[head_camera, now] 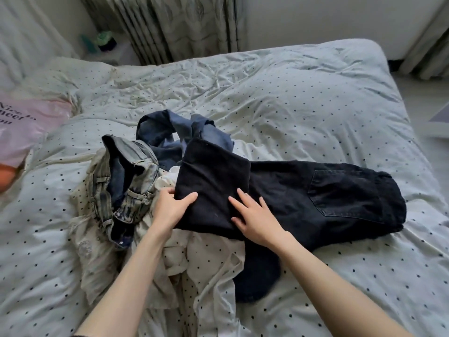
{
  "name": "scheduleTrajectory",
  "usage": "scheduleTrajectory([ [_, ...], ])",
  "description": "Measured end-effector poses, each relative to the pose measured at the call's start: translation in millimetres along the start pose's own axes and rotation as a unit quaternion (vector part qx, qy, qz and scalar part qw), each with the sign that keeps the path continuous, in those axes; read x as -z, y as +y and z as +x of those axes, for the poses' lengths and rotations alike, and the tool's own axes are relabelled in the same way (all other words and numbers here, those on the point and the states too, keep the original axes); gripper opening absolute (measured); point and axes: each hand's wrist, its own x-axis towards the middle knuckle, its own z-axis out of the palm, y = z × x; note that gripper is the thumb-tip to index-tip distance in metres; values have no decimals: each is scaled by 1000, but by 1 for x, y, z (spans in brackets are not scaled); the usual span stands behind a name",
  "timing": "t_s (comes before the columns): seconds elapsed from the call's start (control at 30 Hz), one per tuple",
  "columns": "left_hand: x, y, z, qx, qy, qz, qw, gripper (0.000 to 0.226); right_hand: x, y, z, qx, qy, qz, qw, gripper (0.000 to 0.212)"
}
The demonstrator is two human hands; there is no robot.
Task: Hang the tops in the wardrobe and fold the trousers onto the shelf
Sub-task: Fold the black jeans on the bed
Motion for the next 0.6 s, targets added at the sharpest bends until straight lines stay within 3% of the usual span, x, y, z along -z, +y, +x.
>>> scheduleTrajectory([
  [0.1,-13,30,-25,-62,32,-11,997,48,23,22,-22,-32,94,120,988,52],
  [0.17,-37,52,-52,-147,6,9,989,41,42,43,-41,-108,161,233,953,44],
  [0.27,-86,74,-87,-275,-144,58,949,36,65,68,-62,-213,246,450,832,40],
  [0.33,-122,73,-105,-309,-261,127,906,41,73,83,-76,-234,263,495,795,43],
  [0.4,-148,60,-110,-297,-315,182,883,45,70,93,-91,-227,266,458,817,43],
  [0.5,-153,34,-94,-243,-221,139,934,45,49,91,-103,-165,221,326,904,45],
  [0.6,-147,8,-68,-113,-169,126,971,48,26,95,-100,-135,150,157,967,52],
])
